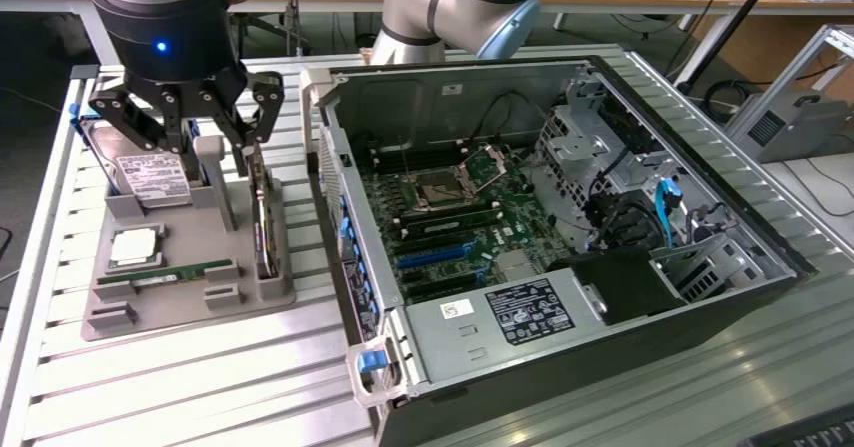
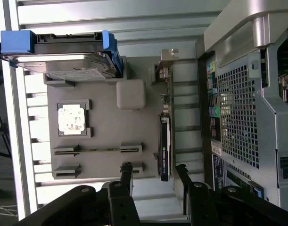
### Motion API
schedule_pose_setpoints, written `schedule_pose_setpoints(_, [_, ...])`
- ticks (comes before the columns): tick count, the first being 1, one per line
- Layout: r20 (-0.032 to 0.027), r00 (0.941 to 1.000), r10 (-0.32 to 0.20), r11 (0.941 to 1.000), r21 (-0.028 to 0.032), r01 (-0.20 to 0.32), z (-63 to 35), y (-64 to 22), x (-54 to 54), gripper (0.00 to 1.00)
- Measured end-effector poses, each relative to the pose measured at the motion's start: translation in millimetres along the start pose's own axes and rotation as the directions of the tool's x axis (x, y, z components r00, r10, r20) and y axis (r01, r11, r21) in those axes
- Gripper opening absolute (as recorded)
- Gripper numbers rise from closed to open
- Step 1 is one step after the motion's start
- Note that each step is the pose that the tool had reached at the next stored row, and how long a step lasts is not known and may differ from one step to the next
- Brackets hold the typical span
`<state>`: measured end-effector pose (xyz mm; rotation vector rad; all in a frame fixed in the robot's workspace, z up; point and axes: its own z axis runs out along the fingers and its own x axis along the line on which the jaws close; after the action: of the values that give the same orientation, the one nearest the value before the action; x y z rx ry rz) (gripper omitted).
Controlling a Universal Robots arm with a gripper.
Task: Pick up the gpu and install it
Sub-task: 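Pick up the gpu and move the gpu toward the slot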
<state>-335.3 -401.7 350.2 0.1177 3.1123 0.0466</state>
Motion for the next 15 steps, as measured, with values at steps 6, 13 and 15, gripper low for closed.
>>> schedule_pose_setpoints(6, [0.0,1.0,0.0,1.0,0.0003,0.0,1.4,-0.3,0.0,0.48])
schedule_pose_setpoints(13, [0.0,1.0,0.0,1.0,0.0005,0.0,2.6,-0.7,0.0,0.48])
schedule_pose_setpoints(15, [0.0001,1.0,0.0,1.0,0.0005,0.0,3.0,-0.7,0.0,0.48])
